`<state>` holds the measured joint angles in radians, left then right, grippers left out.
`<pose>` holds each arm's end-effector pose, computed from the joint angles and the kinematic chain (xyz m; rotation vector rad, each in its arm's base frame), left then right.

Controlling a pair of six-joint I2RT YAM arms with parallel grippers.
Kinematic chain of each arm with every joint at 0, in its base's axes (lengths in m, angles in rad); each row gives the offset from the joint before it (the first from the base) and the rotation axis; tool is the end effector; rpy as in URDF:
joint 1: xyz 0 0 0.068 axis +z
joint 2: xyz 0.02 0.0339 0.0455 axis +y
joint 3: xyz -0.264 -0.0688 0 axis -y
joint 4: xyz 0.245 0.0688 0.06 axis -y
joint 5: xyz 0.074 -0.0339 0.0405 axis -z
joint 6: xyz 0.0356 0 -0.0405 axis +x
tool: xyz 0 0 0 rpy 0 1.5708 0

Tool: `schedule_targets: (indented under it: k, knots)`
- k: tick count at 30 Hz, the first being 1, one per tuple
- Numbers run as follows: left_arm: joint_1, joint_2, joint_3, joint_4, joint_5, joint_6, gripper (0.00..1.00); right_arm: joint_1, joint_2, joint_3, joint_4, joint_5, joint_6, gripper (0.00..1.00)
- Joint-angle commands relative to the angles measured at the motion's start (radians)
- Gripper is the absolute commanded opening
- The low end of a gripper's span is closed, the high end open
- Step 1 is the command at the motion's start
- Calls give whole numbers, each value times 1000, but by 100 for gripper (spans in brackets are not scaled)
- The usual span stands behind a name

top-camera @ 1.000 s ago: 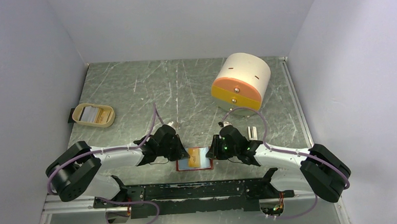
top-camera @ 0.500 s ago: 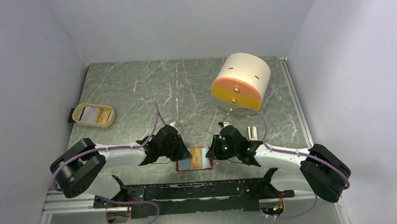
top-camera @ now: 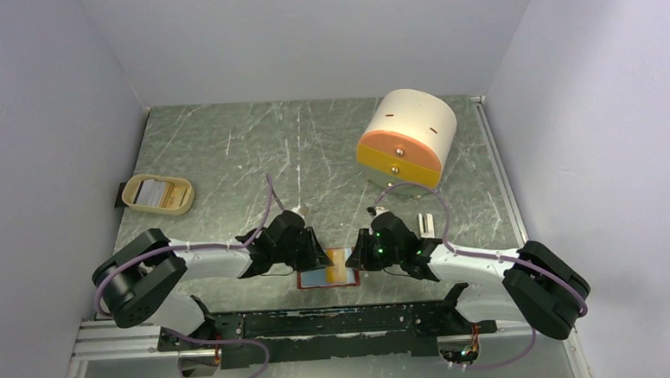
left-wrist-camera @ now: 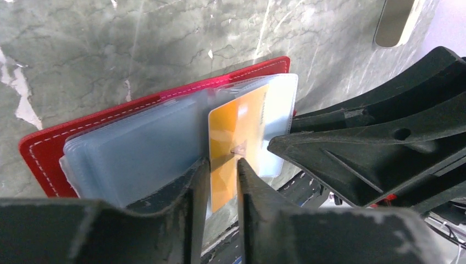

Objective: Put the credit cards into the card holder
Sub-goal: Insert the credit card into the card holder.

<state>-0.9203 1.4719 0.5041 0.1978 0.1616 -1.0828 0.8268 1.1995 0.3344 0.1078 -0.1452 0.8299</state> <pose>0.1533 -0.2109 0.1325 -0.1242 2.6405 -1.0572 0.1372 0.1566 0.1369 -0.0755 2.5366 0.9298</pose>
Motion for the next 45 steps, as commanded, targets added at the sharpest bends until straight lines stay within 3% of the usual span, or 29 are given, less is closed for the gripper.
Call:
schedule_targets:
  k: [1, 7, 14, 21, 22, 27, 32, 34, 42, 45]
  knots:
    - [-9, -27, 36, 14, 24, 1, 35, 6, 6, 17, -19, -18, -2, 23]
    - [-10, -58, 18, 23, 16, 3, 39, 7, -45, 33, -75, 10, -15, 23]
    - [-11, 12, 90, -14, 41, 42, 11, 7, -43, 34, -78, 4, -21, 22]
    - [-13, 65, 74, 54, 80, 7, 9, 7, -44, 21, -39, -1, -2, 18]
    - [-12, 64, 82, 35, 75, 11, 11, 6, -44, 21, -46, 5, -4, 18]
    - [-12, -3, 99, -83, 3, 31, 39, 7, -68, 37, -120, 48, -24, 21]
    - [-13, -18, 108, -86, 5, 35, 39, 4, -136, 36, -207, 112, -40, 26]
    - [-14, -16, 117, -97, 1, 43, 46, 1, -164, 43, -250, 139, -48, 26]
    - [-23, -31, 150, -185, -66, 62, 41, 1, -203, 27, -239, 115, -42, 20]
    - [-28, -16, 173, -240, -94, 74, 54, 2, -179, 19, -202, 87, -34, 19]
